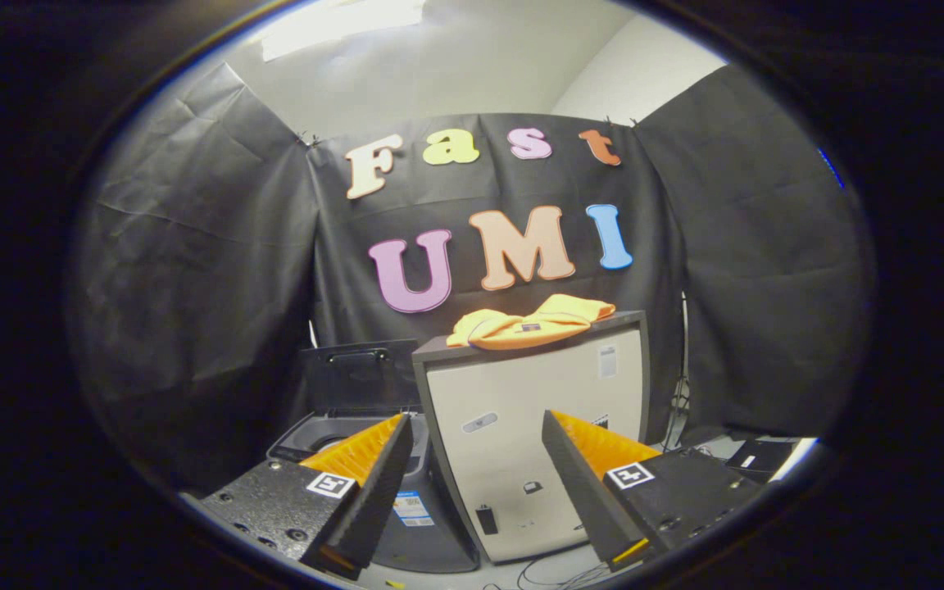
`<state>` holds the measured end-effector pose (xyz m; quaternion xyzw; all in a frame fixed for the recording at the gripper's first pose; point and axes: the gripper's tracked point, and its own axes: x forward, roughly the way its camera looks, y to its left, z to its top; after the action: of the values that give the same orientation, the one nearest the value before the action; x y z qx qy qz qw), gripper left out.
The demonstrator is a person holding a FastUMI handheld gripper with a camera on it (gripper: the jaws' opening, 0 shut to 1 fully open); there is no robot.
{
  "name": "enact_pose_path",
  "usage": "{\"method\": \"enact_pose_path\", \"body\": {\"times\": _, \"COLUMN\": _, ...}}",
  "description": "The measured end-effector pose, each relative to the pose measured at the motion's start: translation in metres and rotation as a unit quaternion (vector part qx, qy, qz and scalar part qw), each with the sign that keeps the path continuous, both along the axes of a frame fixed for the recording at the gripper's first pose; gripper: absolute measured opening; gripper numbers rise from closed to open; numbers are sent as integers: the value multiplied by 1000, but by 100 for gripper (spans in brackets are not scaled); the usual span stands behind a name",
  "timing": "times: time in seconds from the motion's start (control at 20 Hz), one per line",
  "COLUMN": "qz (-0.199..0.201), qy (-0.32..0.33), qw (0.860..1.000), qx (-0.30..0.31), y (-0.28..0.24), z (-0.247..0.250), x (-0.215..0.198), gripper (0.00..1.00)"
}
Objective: Put the clothes into the washing machine and then close the washing machine lid.
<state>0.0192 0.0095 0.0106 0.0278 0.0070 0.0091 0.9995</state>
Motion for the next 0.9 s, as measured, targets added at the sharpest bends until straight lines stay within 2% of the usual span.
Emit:
{"method": "enact_pose_path", "body": {"times": 0.4, "qz": -6, "qy": 11, "qw": 1000, "qx": -25, "y": 0, "z": 52, "x": 66, "gripper": 96}}
{"method": "enact_pose_path", "body": {"times": 0.6, "qz": -1, "qy": 21, "qw": 999, "qx": -39, "y": 6, "z": 88, "x": 117, "gripper": 96}}
{"method": "enact_pose_path", "body": {"times": 0.75, "qz": -24, "qy": 30, "qw": 998, "qx": -45, "y": -4, "z": 109, "x": 162, "gripper": 97}}
{"method": "enact_pose_path", "body": {"times": 0.9, "qz": -14, "qy": 32, "qw": 998, "qx": -55, "y": -1, "z": 125, "x": 207, "gripper": 96}}
